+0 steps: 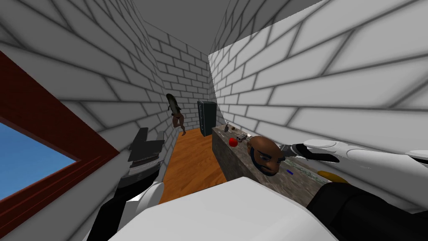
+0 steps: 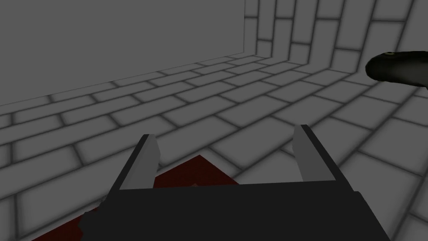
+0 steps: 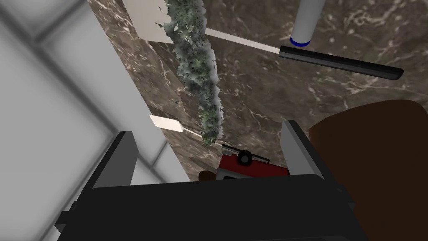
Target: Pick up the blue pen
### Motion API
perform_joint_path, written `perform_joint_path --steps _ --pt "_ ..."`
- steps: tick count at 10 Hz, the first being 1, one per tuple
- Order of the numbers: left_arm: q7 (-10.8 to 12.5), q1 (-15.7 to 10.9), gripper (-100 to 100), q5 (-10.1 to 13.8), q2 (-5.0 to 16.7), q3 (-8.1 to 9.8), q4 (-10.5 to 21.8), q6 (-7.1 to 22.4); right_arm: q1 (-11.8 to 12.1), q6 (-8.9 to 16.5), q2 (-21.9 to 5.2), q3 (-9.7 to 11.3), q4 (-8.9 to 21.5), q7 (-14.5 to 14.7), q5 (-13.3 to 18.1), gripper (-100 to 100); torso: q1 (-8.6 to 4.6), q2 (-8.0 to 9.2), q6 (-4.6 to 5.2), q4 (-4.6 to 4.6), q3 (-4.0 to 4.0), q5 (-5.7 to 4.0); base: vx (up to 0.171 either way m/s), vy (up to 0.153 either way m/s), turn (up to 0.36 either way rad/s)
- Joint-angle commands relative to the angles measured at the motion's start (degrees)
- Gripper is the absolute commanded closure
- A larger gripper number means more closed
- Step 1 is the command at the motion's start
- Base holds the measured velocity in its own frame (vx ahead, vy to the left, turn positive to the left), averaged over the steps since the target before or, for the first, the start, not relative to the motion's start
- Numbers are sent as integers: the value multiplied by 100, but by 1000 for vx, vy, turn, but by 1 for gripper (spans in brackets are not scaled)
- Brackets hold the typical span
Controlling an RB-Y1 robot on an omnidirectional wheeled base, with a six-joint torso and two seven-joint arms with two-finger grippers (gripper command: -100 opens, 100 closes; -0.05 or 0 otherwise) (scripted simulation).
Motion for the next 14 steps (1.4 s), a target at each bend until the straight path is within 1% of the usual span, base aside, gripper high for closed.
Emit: perform_joint_path --steps 1,2,3,4,5,7,8,9,10,11,12,13,14 --pt "0 0 0 0 0 0 0 0 57 -113 175 37 -74 150 -60 -100 0 0 0 0 0 0 12 -114 -249" --pt "0 0 0 0 0 0 0 0 -5 -113 175 37 -74 150 -60 -100 -24 -4 -3 -1 -2 -8 23 -91 -52" --pt "0 -1 0 0 0 0 1 0 29 -113 175 37 -74 150 -60 -100 -21 -11 -10 -3 -7 -6 11 -44 40" --pt "0 -1 0 0 0 -1 1 0 31 -299 381 148 -130 263 -83 -100 -5 -11 -11 -3 -7 -2 11 -41 -138" --pt "0 0 0 0 0 0 0 0 11 -434 521 233 -170 336 -96 -100 -3 -8 -3 -2 -5 -4 22 -53 -194" --pt "0 -1 0 0 0 -1 0 0 11 -434 521 233 -170 336 -96 -100 1 -10 -11 -3 -7 -2 13 -23 -15" --pt "0 -1 0 0 0 -1 0 0 -17 -626 709 356 -228 433 -110 -100 10 -10 -12 -3 -6 1 18 -24 -104" --pt "0 0 0 0 0 0 0 0 -17 -626 709 356 -228 433 -110 -100 9 -8 -5 -2 -5 2 18 -22 -85" --pt "0 -1 0 0 0 -1 0 0 -45 -785 848 451 -278 510 -123 -100 7 -10 -11 -3 -6 0 22 -28 -95" --pt "0 0 0 0 0 0 0 0 -45 -785 848 451 -278 510 -123 -100 7 -11 -8 -3 -7 1 16 -19 -46" --pt "0 -1 0 0 0 -1 0 0 -57 -847 902 486 -296 541 -129 -100 9 -11 -12 -3 -7 1 10 -13 -29" --pt "0 -1 0 0 0 -1 0 0 -61 -788 863 476 -299 501 -120 -100 11 -10 -11 -3 -6 2 4 -5 -8" --pt "0 -1 0 0 0 -1 0 0 -65 -814 869 481 -292 509 -119 0 15 -8 -12 -2 -5 4 0 0 0"
